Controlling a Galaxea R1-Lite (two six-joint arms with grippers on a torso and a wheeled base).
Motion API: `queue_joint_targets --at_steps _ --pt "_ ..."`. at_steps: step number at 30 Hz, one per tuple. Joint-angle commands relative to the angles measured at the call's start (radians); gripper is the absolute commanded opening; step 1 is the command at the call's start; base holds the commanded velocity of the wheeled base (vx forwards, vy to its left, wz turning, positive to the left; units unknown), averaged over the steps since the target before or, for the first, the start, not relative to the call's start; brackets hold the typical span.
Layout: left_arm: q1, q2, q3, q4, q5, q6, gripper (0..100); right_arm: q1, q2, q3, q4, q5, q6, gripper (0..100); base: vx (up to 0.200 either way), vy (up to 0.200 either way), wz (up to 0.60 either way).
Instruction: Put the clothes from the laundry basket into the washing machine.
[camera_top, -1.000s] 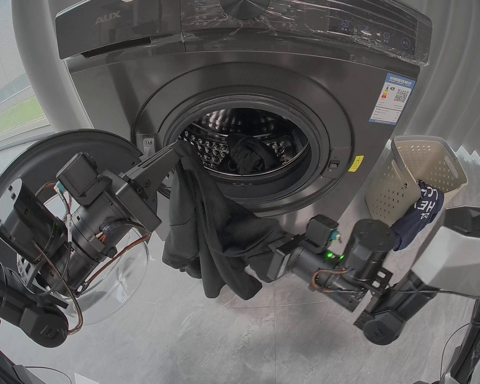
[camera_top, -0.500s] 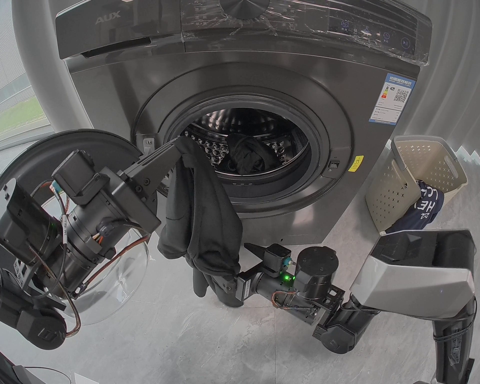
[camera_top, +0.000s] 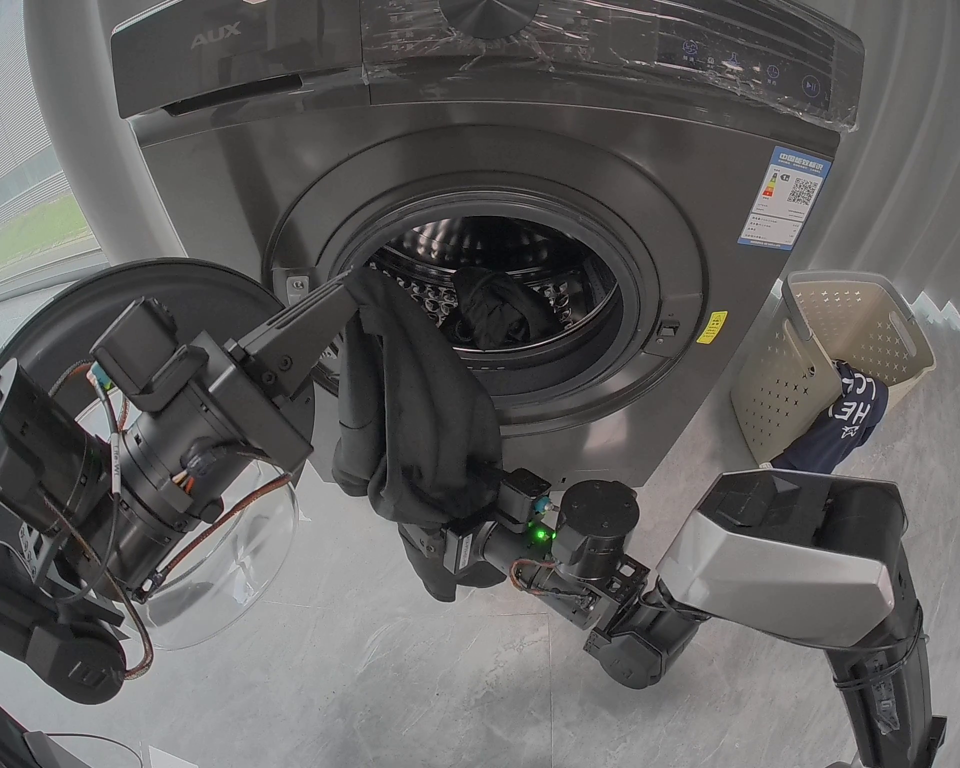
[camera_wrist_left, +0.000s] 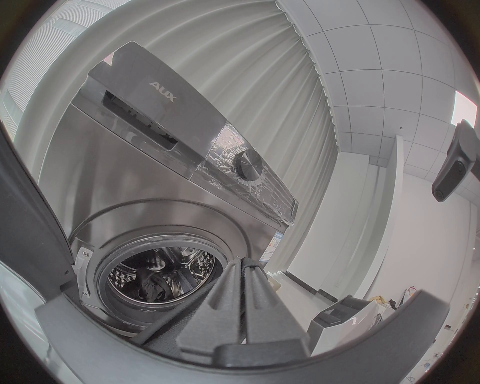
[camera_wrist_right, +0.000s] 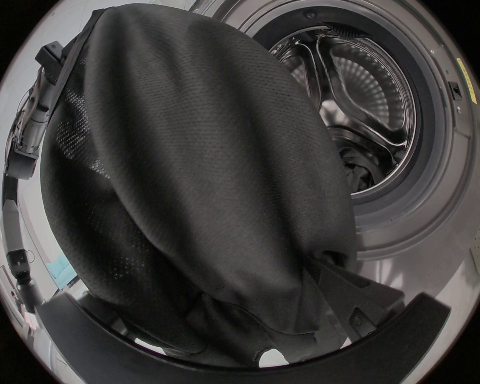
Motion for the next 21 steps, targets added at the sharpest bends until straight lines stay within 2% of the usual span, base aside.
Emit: queue_joint_targets --at_steps 1,6,21 --pt "-0.001 -0.009 0.001 -0.001 -0.001 -0.001 0 -0.021 0.029 -0.039 0.004 -0.001 -0.002 100 0.0 0.0 0.0" --pt "-0.002 -0.013 0.005 -0.001 -0.001 -0.002 0 -0.039 0.063 -0.065 0.002 -0.001 -0.011 100 0.0 0.0 0.0" --pt "-0.015 -0.019 0.005 -0.001 -0.001 -0.005 0 -0.059 0.176 -0.257 0.015 -0.01 -0.009 100 0.0 0.0 0.0"
